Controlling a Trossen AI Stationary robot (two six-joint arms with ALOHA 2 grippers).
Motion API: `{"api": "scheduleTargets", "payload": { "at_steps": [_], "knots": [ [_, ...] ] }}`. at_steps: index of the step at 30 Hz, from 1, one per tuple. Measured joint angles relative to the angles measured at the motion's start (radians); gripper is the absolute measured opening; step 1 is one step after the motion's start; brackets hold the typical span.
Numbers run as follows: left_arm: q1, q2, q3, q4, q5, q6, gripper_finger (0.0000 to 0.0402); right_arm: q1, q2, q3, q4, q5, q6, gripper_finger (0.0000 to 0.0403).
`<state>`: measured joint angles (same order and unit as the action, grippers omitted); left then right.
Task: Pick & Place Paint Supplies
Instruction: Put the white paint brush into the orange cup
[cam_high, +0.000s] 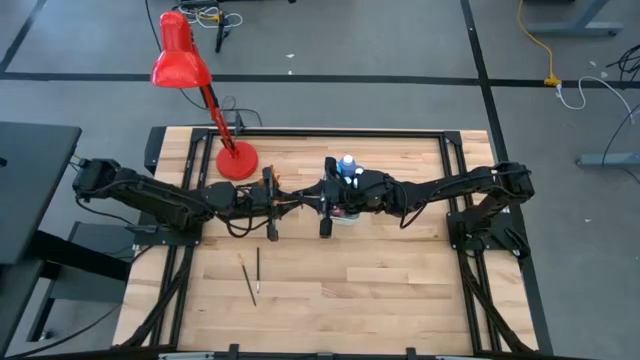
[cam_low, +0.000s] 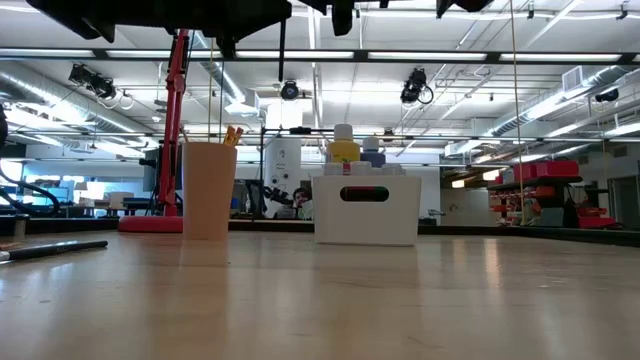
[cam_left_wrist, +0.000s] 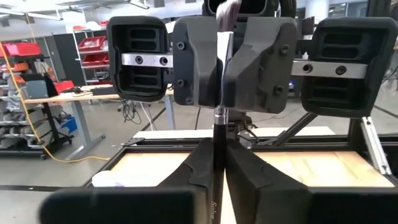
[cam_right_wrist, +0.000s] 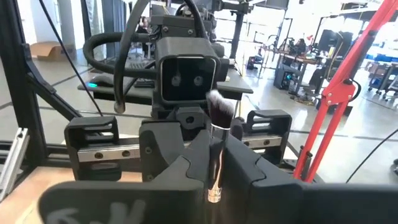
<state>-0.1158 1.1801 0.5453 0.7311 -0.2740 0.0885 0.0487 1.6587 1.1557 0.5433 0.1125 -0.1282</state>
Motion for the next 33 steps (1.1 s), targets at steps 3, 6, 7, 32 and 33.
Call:
{"api": "scheduleTargets", "payload": {
  "at_steps": [3,6,7,32,33],
  "knots": [
    [0.0,0.0,0.0,0.0,-0.006,0.001,0.002,0.0,0.0,0.0,-0.005,0.006,-0.007,0.0052],
    [0.0,0.0,0.0,-0.007,-0.049,-0.003,0.0024,0.0,0.0,0.0,-0.021,0.008,-0.009,0.0081],
    [0.0,0.0,0.0,-0.015,-0.068,-0.003,0.0026,0.0,0.0,0.0,-0.029,0.013,-0.014,0.009],
    [-0.086,-0.377,-0.21,-0.254,-0.476,-0.018,0.0029,0.06,-0.016,0.0,-0.388,0.28,0.084,0.0162],
    [-0.084,-0.376,-0.241,-0.231,-0.475,-0.034,0.003,0.06,-0.016,0.0,-0.393,0.261,0.097,0.0162]
  ]
}}
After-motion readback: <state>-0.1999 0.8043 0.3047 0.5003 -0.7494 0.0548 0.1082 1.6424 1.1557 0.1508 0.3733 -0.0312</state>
